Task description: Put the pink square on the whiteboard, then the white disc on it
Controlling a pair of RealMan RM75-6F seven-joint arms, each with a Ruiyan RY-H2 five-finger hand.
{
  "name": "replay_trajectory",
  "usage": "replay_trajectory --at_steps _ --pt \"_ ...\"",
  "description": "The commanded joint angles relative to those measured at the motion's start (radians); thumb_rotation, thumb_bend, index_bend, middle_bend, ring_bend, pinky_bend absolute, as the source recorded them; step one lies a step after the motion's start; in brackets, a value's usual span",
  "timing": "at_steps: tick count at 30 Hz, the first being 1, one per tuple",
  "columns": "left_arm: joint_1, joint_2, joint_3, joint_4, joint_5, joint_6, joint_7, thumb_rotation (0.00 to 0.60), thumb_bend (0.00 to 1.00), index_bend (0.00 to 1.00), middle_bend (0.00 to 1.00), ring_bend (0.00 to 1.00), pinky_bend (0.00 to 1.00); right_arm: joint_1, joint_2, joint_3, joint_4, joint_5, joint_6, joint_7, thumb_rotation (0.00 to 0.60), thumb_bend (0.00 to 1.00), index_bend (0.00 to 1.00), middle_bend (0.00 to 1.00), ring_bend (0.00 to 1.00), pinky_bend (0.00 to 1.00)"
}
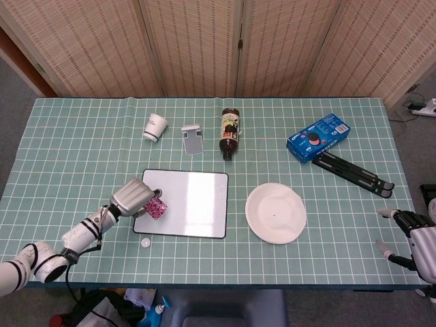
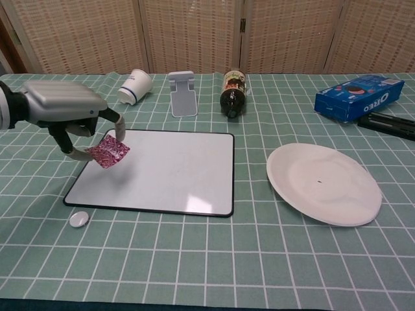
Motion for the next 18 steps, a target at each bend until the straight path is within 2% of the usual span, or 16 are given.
replay_trajectory --at_steps 1,6,12,18 --pt "-0.011 -0.028 -0.027 -0.015 -0.049 -0.022 0.049 0.6 0.25 0.34 1.0 0.97 1.0 0.0 0.0 0.0 0.001 0.001 -0.001 0.002 0.6 0.23 0.27 0.35 0.31 0.36" --pt "-0.016 -0.05 -0.048 -0.02 -0.111 -0.039 0.103 0.6 0.25 0.29 1.0 0.97 1.0 -0.002 0.0 0.001 0.006 0.001 0.004 0.006 0.6 0.23 0.27 0.35 0.31 0.36" --pt "-0.003 -0.035 -0.04 -0.041 -0.129 -0.028 0.134 0.6 0.25 0.26 1.0 0.97 1.0 -0.006 -0.001 0.0 0.01 0.0 0.009 0.012 0.6 0.23 0.27 0.35 0.31 0.36" --pt "0.026 0.016 -0.01 -0.08 -0.081 0.014 0.102 0.6 0.25 0.32 1.0 0.97 1.0 -0.005 -0.002 0.001 0.014 -0.004 0.01 0.016 0.6 0.23 0.27 0.35 0.31 0.36"
